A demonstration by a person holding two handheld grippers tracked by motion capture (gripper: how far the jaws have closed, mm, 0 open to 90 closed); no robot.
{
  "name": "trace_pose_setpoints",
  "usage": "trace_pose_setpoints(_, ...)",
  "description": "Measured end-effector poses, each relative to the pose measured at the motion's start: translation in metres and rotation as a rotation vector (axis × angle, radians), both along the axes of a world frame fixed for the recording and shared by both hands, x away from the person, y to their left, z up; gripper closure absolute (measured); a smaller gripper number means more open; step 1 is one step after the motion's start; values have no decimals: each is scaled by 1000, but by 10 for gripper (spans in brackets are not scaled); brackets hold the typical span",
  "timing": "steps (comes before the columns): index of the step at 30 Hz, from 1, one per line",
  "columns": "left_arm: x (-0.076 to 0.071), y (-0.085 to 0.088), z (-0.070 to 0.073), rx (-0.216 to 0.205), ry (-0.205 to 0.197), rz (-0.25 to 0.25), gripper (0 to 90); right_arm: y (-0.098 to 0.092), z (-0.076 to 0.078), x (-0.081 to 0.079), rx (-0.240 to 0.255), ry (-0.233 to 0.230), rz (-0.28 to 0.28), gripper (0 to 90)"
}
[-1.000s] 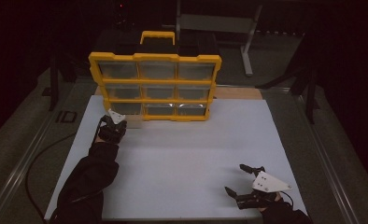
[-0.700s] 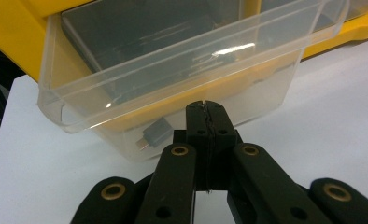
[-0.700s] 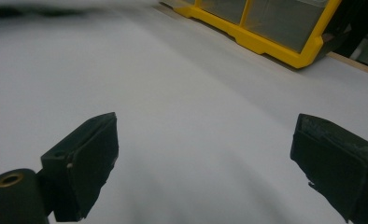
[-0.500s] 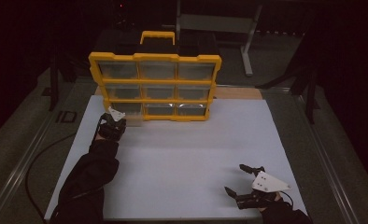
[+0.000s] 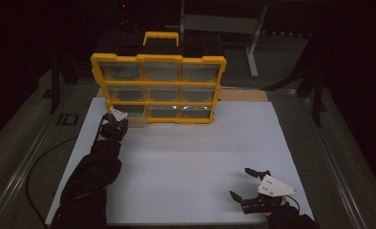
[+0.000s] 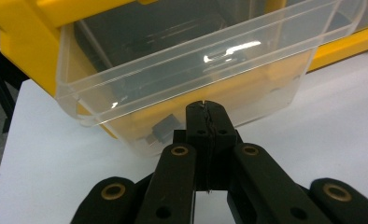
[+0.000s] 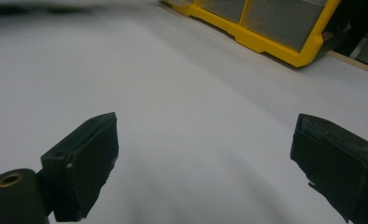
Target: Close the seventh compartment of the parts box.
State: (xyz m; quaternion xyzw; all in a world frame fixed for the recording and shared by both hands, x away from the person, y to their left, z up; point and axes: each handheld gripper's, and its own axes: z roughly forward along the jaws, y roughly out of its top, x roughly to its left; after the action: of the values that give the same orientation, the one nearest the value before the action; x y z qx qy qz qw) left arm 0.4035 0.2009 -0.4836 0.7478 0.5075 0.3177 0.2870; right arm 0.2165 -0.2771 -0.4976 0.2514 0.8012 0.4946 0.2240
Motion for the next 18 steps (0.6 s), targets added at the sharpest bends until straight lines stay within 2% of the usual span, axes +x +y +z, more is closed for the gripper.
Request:
trace_pose_setpoints(3,1,1,0,8,1,1,895,0,0,0,0,0,0,78)
trace_pose_setpoints(11,6,2,-1,-6,-9,8,895,0,0,0,0,3,1,78)
trace_pose_setpoints(18,10,1,-2,-2,-12,8,895,0,-1,0,-1,3,0,78)
